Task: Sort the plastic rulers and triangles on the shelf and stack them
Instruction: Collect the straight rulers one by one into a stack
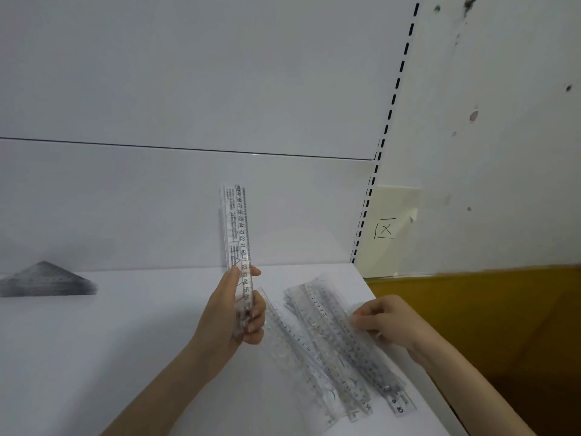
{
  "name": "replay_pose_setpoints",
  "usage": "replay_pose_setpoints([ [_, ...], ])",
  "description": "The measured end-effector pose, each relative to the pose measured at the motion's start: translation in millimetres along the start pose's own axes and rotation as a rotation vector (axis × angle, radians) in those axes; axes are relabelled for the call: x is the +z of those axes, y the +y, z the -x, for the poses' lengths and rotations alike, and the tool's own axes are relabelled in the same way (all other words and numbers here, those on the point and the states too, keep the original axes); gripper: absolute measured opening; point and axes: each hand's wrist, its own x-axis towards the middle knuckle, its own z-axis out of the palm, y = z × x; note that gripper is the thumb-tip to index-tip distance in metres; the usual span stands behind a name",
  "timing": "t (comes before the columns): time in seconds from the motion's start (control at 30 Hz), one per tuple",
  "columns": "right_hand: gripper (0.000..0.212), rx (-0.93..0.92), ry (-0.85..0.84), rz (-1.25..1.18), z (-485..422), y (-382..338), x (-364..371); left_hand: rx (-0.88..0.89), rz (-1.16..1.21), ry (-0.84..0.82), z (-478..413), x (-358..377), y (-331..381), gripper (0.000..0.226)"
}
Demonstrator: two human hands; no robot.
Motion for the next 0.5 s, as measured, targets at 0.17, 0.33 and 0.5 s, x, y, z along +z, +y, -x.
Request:
replay_pose_setpoints([
  [0.17,0.010,-0.104,-0.011,-0.201,9,-7,-14,-0.014,0.029,-0.026,1,2,1,0.029],
  [0.33,0.021,-0.354,-0.040,-0.336,27,-33,-6,-0.043,0.072,-0.076,2,3,-1,0.036],
  [0.5,0.015,-0.498,-0.029,-0.383,37,-54,7,-0.049,0.089,-0.109,4,2,2,0.035],
])
